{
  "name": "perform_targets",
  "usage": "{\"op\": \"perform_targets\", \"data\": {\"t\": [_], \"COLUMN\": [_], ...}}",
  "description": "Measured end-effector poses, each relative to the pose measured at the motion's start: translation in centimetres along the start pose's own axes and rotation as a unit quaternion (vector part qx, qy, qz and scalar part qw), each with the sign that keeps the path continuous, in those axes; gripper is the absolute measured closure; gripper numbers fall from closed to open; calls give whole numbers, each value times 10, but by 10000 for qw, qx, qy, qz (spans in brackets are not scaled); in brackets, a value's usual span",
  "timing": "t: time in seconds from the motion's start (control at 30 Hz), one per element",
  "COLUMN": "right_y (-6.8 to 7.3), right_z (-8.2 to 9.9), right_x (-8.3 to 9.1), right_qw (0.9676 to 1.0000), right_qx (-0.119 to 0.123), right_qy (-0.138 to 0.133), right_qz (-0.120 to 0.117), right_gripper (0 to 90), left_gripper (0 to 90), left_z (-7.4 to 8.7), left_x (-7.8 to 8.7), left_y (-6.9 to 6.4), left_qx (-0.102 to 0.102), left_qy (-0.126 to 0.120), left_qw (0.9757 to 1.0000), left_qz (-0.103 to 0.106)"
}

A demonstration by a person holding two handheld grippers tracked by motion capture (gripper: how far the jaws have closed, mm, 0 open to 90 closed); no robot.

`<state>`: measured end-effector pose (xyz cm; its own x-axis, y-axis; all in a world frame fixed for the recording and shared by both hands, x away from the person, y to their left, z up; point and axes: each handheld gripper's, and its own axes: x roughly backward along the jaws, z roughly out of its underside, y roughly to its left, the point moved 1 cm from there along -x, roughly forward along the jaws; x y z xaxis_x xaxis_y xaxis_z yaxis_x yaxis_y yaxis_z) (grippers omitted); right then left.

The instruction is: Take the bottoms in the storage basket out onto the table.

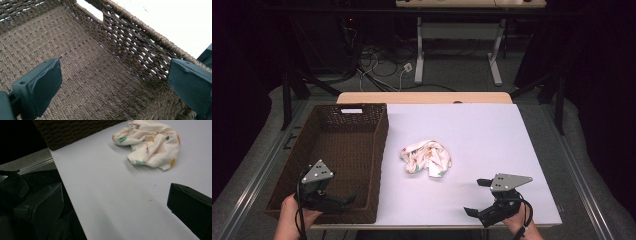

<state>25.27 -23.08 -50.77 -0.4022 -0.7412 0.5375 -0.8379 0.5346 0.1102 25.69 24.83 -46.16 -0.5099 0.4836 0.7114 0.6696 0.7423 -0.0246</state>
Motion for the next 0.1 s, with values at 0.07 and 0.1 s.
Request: {"op": "perform_targets", "data": {"t": [0.07,0.1], "right_y": [0,-1], "right_z": [1,1], "right_x": [1,1], "right_qw": [10000,10000], "right_qx": [4,8], "right_qy": [-12,8], "right_qz": [1,1], "right_gripper": [2,2], "left_gripper": [0,0], "left_z": [2,2], "left_x": [0,-1], "left_y": [1,1], "left_qx": [25,27], "left_qy": [13,-9], "left_qw": [10000,10000], "left_qz": [24,27]}}
